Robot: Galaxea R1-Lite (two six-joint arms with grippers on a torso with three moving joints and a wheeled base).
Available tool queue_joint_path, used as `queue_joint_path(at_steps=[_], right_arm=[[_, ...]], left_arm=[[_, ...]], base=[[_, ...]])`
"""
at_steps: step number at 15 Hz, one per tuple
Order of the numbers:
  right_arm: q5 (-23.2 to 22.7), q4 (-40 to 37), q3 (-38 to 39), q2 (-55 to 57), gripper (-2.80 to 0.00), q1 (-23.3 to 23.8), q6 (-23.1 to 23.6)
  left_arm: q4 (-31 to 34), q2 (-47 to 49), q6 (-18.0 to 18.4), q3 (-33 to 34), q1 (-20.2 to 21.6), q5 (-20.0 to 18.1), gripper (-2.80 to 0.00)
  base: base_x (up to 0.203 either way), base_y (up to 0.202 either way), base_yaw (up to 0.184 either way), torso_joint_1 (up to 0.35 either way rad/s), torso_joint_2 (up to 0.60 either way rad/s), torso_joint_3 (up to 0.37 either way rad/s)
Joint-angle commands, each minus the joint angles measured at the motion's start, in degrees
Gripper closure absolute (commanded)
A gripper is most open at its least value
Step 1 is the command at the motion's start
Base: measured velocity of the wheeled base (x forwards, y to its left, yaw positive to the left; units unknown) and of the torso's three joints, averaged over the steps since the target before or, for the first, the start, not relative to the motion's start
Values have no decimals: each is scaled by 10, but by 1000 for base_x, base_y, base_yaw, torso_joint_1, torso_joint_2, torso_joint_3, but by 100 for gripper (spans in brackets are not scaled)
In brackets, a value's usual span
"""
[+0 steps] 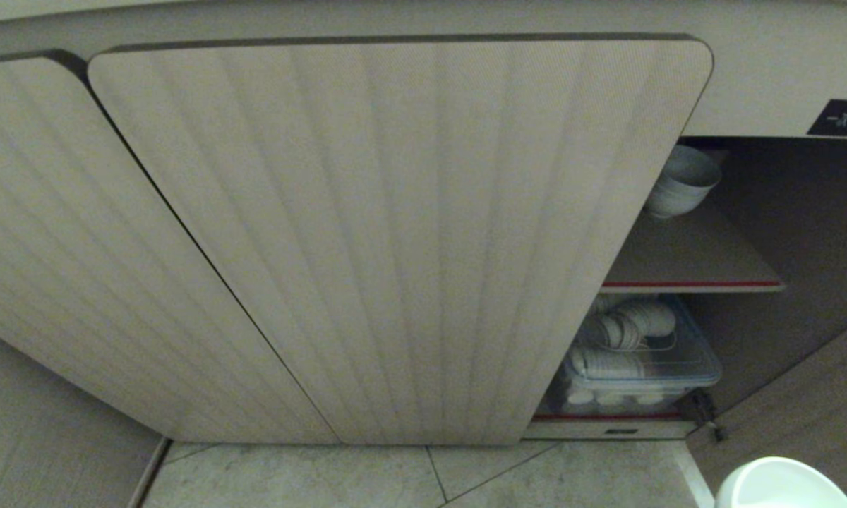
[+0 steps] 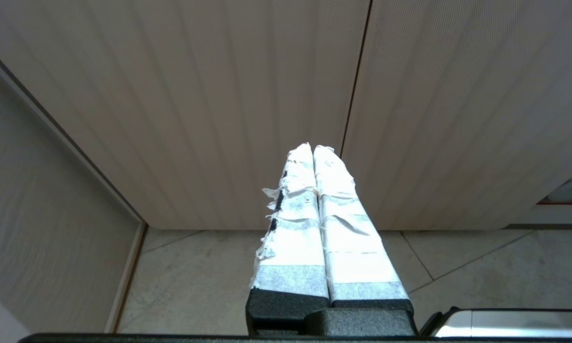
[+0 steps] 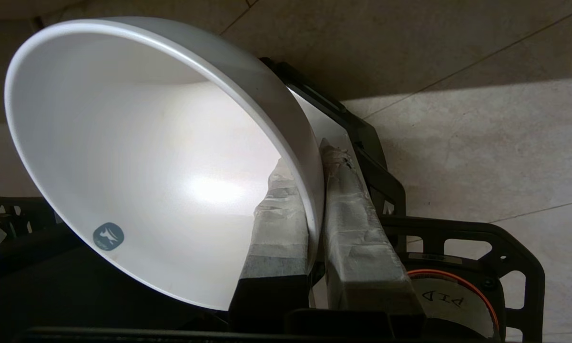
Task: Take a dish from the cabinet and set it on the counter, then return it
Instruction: Place it on the table
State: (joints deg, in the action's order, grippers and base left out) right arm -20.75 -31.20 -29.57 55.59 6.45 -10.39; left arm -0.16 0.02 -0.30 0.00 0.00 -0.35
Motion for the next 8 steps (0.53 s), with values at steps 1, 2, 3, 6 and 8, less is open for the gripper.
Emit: queue_joint_path(at_steps=[1,2,3,6,8], right_arm=[[-2,-1,0,4,0,2,-1],[-2,-1,0,4,0,2,-1],[-2,-3,0,4,0,2,-1],[-2,-4,0,4,0,1,-1],[-2,-4,-1,4,0,1,-1]], left_arm=[[0,0,0,0,0,0,0],[0,0,0,0,0,0,0],[0,0,0,0,0,0,0],[0,0,0,0,0,0,0],[0,0,0,0,0,0,0]], base=[[0,0,0,0,0,0],[0,0,0,0,0,0],[0,0,0,0,0,0],[0,0,0,0,0,0],[0,0,0,0,0,0]])
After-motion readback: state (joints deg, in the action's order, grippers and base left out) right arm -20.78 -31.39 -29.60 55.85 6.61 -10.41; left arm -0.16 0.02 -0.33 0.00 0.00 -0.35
